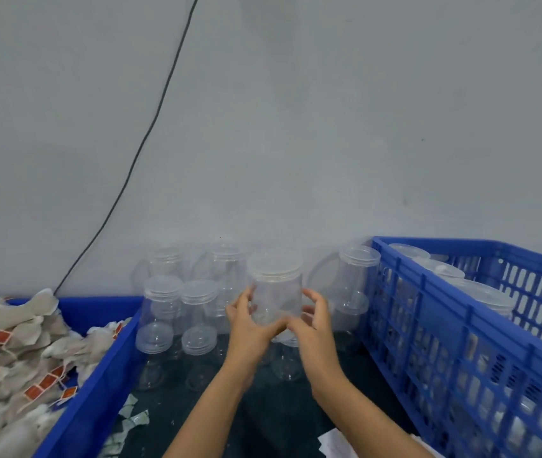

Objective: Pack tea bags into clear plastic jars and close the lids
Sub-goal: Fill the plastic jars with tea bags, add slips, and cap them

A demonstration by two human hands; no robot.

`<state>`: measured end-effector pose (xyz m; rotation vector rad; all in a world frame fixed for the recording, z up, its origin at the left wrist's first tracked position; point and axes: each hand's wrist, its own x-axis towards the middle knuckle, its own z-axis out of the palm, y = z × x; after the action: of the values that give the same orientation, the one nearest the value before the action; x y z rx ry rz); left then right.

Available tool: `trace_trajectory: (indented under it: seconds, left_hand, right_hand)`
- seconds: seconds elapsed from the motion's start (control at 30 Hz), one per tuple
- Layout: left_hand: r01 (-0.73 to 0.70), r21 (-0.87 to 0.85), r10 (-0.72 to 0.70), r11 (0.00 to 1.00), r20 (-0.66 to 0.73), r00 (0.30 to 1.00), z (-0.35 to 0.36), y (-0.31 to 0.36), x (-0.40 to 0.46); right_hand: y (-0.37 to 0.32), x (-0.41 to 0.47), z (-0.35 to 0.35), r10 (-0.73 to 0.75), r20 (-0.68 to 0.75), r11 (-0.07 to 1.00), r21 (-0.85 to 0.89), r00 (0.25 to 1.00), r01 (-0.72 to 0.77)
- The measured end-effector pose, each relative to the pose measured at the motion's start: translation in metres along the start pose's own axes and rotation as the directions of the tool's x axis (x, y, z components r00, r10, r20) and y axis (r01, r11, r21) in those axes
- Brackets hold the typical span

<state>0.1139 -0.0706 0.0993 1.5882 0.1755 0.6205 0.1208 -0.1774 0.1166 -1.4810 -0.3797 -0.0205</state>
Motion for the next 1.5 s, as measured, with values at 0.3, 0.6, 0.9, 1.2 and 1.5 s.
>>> trace_trajectory:
  seconds: [0.3,0.6,0.9,1.2,1.5]
  left_hand:
    - [-0.066,0.155,0.067,0.986,0.002,0.998,-0.064,-0.041,-0.109]
    - [-0.057,0.394,0.132,0.917,-0.165,0.977,-0.09,-0.08,-0.16]
    - [-0.234,0.678,0.347,0.696,-0.032,0.937,-0.097,-0.087,-0.164]
    - [-0.272,0.613,0.255,0.741,0.118,0.96,-0.114,-0.081,-0.154]
    - [-0.379,0.713,0.249,0.59,0.285,0.925,-0.113,-0.08,-0.159]
  right_hand:
    - [0.051,-0.107,0.021,0.073,0.104,0.996,0.04,0.992,-0.078]
    - [0.076,-0.138,0.021,0.098,0.325,0.935,0.293,0.941,-0.198]
    - [0.075,-0.119,0.026,0.002,0.275,0.992,-0.121,0.961,0.033]
    - [0.088,-0.118,0.019,-0.129,0.233,0.982,-0.104,0.964,0.157]
    - [0.064,-0.114,-0.021,0.087,0.524,0.99,-0.144,0.847,-0.013]
